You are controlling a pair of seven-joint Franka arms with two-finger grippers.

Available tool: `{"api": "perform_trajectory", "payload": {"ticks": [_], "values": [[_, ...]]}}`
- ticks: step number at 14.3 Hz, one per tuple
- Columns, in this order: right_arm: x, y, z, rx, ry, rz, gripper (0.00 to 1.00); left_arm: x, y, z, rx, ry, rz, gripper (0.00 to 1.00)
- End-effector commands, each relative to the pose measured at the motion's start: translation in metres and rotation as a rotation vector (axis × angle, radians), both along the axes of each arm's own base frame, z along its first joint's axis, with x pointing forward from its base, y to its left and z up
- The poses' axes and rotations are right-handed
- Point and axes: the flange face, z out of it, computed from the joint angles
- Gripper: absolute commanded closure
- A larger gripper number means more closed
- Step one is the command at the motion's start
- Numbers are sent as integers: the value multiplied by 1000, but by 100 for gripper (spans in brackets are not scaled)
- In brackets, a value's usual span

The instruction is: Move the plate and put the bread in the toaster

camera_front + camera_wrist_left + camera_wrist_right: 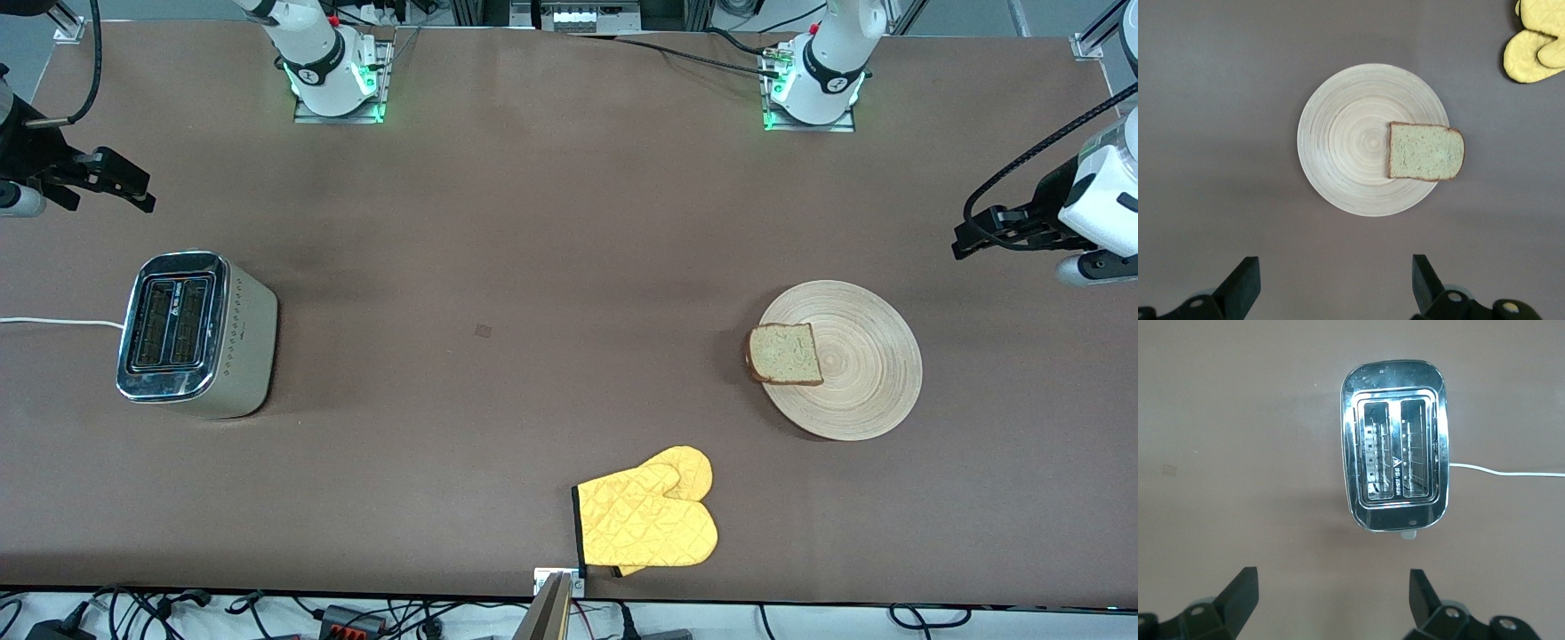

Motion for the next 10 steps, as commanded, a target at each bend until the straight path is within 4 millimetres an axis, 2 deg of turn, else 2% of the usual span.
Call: {"api": "perform_trajectory", "payload": {"ticks": [1, 2, 3, 4, 6, 8, 10], "values": [[-5, 1, 1, -1, -7, 16, 0, 2, -3, -3, -26, 36, -4, 0], [-4, 2, 1, -1, -7, 17, 0, 11, 9, -25, -33, 69, -4, 0], [-4, 2, 1, -2, -9, 19, 0, 15, 28, -37, -44, 88, 19, 0], [-4, 3, 2, -2, -10, 20, 0, 18, 67, -52, -111, 104, 47, 0], [-4, 4, 1, -2, -11, 22, 0, 23, 117, -90, -294, 122, 56, 0], [-2, 4, -3, -2, -3, 20, 0, 29, 171, -125, -372, 128, 54, 0], [-2, 4, -3, -2, -3, 20, 0, 27, 208, -169, -434, 149, -7, 0]]}}
